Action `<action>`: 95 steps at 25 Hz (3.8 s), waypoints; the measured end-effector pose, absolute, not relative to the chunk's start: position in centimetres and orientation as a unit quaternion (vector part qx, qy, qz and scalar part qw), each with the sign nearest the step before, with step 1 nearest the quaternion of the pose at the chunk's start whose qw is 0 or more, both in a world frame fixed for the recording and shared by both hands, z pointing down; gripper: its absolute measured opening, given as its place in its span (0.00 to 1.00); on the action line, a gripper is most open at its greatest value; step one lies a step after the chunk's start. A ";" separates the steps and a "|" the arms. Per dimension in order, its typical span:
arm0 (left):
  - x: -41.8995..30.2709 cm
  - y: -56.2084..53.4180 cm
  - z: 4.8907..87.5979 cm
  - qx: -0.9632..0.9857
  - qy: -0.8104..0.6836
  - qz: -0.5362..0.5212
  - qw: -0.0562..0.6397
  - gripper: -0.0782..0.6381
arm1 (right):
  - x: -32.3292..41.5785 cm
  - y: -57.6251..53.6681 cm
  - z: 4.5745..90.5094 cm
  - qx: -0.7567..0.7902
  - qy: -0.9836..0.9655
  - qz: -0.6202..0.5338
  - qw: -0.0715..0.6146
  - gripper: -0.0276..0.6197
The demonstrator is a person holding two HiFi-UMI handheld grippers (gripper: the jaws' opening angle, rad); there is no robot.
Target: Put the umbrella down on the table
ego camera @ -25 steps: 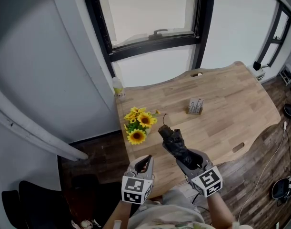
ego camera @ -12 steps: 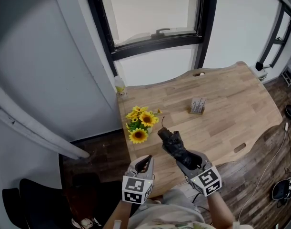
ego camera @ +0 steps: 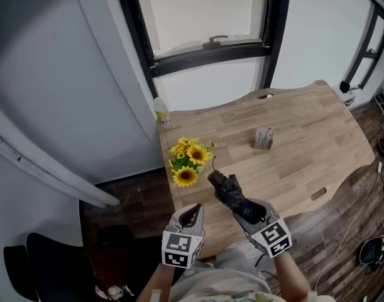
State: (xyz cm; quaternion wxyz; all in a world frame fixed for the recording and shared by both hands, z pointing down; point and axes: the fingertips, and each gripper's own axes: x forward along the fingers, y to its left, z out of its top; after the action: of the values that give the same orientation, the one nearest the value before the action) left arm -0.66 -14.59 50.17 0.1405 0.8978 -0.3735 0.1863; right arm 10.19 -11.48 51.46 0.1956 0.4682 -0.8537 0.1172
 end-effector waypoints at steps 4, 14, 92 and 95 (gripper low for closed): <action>-0.8 -14.4 50.0 0.898 -0.374 0.185 0.140 0.11 | 10.0 -11.4 51.9 0.467 -0.853 0.117 0.200 0.35; -0.9 -14.3 50.2 0.899 -0.372 0.185 0.141 0.11 | 9.4 -11.0 52.8 0.460 -0.852 0.104 0.225 0.35; -3.3 -16.4 53.7 0.854 -0.437 0.213 0.186 0.11 | 7.4 -12.2 62.6 0.305 -0.883 0.125 0.334 0.34; -3.6 -16.5 53.8 0.850 -0.443 0.213 0.188 0.11 | 7.2 -12.3 63.0 0.297 -0.884 0.123 0.340 0.34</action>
State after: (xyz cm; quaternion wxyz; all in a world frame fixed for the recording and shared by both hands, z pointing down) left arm -3.65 -16.54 53.76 0.1878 0.8503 -0.4432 0.2128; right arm 7.19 -12.29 62.99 0.3398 0.2970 -0.8838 0.1234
